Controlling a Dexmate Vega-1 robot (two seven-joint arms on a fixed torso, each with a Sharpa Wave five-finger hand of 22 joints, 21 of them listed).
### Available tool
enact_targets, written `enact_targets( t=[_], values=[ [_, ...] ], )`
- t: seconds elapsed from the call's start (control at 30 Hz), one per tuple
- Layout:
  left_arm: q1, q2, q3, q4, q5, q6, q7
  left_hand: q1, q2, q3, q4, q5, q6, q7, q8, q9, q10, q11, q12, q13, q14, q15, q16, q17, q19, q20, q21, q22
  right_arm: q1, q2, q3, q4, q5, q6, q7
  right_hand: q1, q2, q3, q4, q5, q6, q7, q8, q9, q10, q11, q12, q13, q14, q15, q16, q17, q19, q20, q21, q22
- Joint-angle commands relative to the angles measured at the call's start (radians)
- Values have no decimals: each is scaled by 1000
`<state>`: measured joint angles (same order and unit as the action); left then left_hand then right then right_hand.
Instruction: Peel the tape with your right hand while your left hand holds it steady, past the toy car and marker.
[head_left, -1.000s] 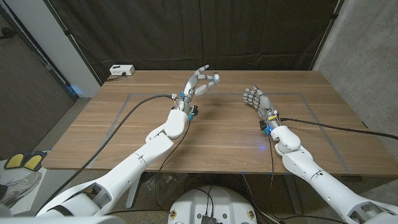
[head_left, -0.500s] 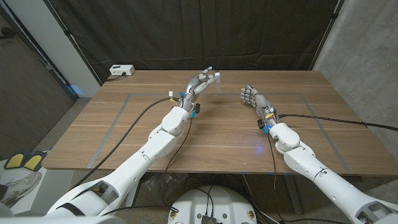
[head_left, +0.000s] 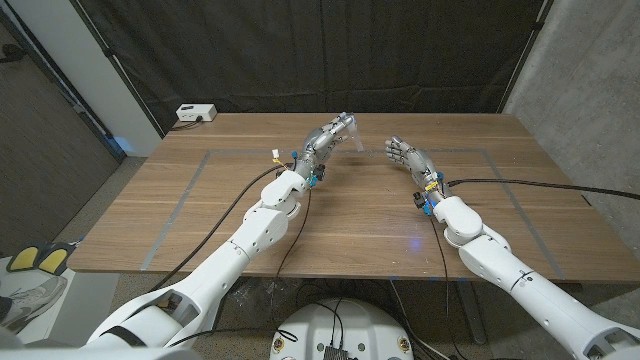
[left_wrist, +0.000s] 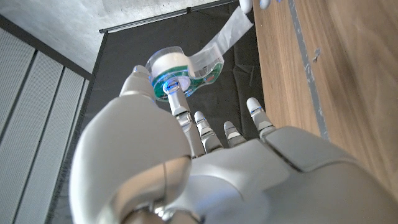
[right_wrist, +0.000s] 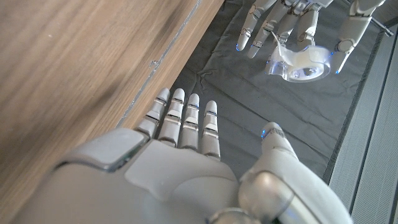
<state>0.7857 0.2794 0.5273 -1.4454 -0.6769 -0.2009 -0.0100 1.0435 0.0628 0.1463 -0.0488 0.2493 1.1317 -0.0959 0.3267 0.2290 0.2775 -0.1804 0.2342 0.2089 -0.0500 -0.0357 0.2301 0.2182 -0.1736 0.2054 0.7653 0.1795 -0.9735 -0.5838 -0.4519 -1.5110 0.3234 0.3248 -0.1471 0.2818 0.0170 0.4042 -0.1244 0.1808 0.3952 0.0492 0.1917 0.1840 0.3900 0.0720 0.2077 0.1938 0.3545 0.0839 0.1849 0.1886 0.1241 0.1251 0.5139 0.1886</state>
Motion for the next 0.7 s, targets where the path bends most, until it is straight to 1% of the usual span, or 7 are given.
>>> enact_targets(
  t=[0.03, 0.1, 0.13, 0.23, 0.33, 0.47, 0.7],
  values=[
    [11, -27, -16, -16, -147, 81, -45, 51, 41, 1, -8, 2, 42, -37, 11, 6, 17, -2, 7, 3, 9, -6, 6, 1, -92, 0, 1, 2, -17, -61, -6, -122, -72, -129, -46, 22, -7, -7, -15, -6, 46, 15, 18, 3, 65, 23, 28, 3, 55, -29, 30, 7, -6, 1, -9, 6],
    [10, -31, -17, -13, -158, 85, -52, 52, 41, 0, -9, 1, 44, -36, 13, 7, 20, -4, 7, 3, 10, -7, 6, 1, -86, 0, 2, 2, -19, -77, -8, -153, -79, -169, -46, 18, -3, -18, -9, -5, 73, 18, 23, 3, 133, 29, 56, 8, 137, -63, 71, 27, -1, -4, -12, 8],
    [8, -33, -16, -10, -158, 84, -52, 53, 41, 0, -9, 1, 43, -36, 13, 8, 20, -4, 7, 2, 11, -7, 6, 1, -84, 0, 2, 2, -18, -85, -9, -165, -77, -181, -37, 20, 1, -24, -8, -3, 100, 21, 31, 4, 195, 29, 82, 17, 193, -88, 106, 48, 11, -8, -10, 11],
    [5, -44, -13, 4, -161, 75, -61, 54, 41, 0, -10, 0, 43, -35, 14, 9, 20, -4, 7, 2, 12, -7, 7, 1, -76, -2, 4, 2, -13, -99, -10, -176, -54, -185, 2, 25, 2, -34, -11, -2, 136, 25, 41, 4, 259, 31, 108, 30, 242, -93, 153, 77, 18, -14, -10, 15],
    [-3, -55, -9, 29, -160, 56, -81, 55, 41, 0, -10, -1, 44, -38, 16, 10, 20, -6, 6, 2, 12, -8, 7, 0, -71, 1, 3, 2, -7, -104, -8, -174, -26, -169, 39, 23, 4, -44, -8, -2, 160, 30, 43, 5, 296, 44, 124, 41, 277, -100, 192, 101, 17, -15, -11, 19],
    [-7, -63, -9, 50, -166, 54, -92, 56, 41, -2, -11, -2, 44, -35, 16, 9, 21, -6, 5, 2, 13, -11, 7, 0, -65, -5, 3, 2, -9, -117, -5, -194, -25, -170, 47, 19, 9, -62, -4, 0, 220, 39, 50, 7, 360, 33, 159, 69, 325, -110, 270, 156, 23, -20, -10, 27],
    [-4, -79, -12, 67, -158, 53, -50, 57, 41, -3, -11, -4, 45, -35, 16, 7, 24, -10, 4, 2, 16, -15, 8, 0, -58, -12, 1, 2, -1, -91, -3, -124, 27, -28, 124, 26, 11, -73, -8, 1, 234, 42, 41, 8, 360, 32, 169, 90, 315, -114, 312, 200, 52, -28, 3, 34]
  ],
)
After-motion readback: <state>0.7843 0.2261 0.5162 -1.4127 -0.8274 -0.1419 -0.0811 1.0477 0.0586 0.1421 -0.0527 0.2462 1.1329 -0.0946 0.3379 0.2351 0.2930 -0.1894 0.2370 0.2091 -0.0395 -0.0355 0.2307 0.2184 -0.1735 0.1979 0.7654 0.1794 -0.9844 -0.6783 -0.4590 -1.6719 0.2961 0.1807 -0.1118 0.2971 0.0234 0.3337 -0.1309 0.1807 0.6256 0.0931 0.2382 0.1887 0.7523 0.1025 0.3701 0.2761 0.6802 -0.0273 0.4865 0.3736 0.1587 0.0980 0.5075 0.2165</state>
